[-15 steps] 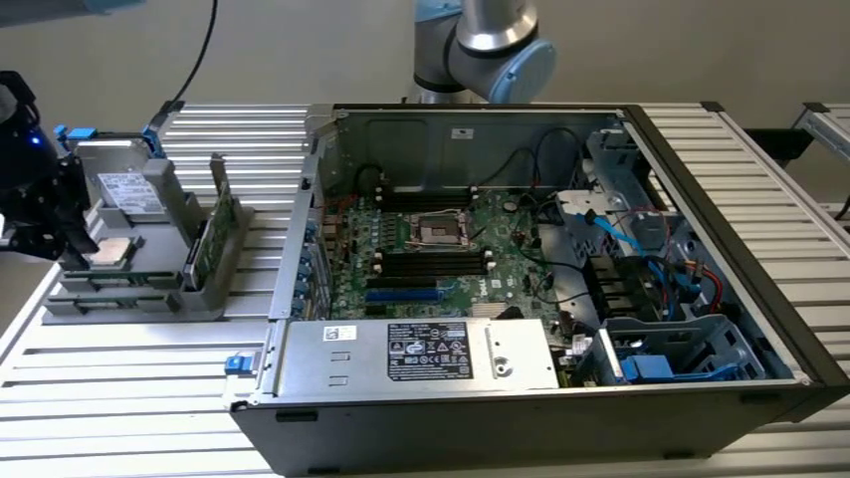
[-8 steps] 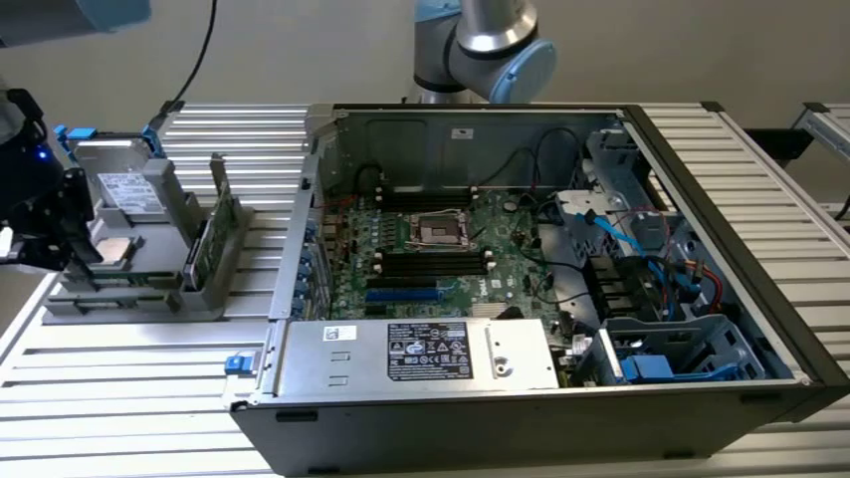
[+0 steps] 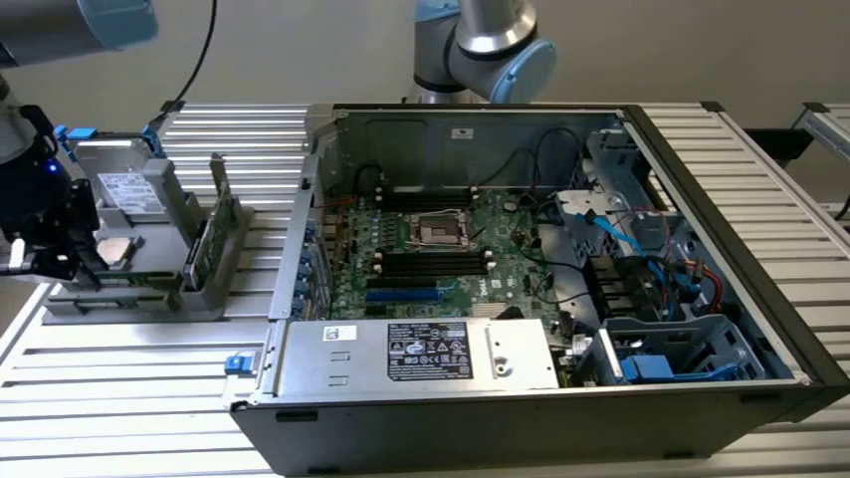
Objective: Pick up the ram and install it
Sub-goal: 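Pick up the ram and move it above insertion slot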
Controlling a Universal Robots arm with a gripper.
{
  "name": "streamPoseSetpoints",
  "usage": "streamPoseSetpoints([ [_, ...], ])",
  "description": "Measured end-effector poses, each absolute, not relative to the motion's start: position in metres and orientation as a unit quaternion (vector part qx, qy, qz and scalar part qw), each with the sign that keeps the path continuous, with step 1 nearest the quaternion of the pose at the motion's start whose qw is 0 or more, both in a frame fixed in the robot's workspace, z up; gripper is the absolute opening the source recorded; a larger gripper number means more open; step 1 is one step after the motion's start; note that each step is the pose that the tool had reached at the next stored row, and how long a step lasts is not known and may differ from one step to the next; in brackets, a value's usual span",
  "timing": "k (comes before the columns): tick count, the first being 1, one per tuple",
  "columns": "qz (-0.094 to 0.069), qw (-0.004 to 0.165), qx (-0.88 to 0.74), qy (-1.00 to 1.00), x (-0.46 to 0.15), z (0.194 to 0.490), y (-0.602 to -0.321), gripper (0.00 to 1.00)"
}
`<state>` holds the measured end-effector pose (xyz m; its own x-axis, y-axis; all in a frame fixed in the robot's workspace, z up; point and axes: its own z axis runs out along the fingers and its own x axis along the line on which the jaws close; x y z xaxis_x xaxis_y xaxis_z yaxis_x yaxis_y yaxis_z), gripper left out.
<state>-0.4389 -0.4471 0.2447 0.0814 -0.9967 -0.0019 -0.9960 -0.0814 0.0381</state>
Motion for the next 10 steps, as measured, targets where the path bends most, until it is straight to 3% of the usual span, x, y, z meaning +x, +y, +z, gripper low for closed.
streamPoseSetpoints([
  [10,-0.013,0.014,0.743,-0.669,-0.439,0.227,-0.447,0.31],
])
